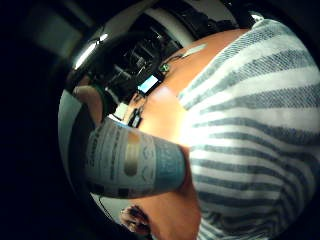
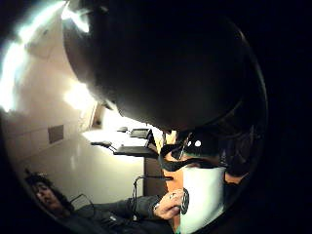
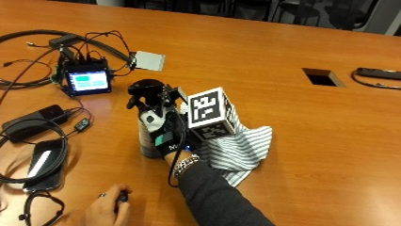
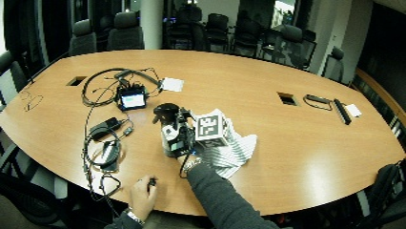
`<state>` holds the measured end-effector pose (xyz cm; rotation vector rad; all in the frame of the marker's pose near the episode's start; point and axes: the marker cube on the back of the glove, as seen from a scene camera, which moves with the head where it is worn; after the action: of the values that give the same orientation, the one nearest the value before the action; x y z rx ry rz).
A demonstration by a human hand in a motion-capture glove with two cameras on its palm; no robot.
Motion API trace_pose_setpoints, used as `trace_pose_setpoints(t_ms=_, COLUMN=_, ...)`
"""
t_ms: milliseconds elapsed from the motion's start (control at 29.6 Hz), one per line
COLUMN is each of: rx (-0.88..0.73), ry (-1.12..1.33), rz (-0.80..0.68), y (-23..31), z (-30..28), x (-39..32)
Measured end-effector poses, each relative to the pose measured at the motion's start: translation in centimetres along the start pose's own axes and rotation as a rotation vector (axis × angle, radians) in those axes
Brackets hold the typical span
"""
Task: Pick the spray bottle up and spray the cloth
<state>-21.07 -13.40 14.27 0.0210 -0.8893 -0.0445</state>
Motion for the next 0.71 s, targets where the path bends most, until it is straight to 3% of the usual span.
trace_pose_setpoints(t_ms=304, rx=-0.069, ry=0.22, rz=-0.038, y=2.0, z=-1.1, x=-0.6)
trace_pose_setpoints(t_ms=710, rx=-0.169, ry=0.666, rz=-0.122, y=7.9, z=-9.3, x=-3.8)
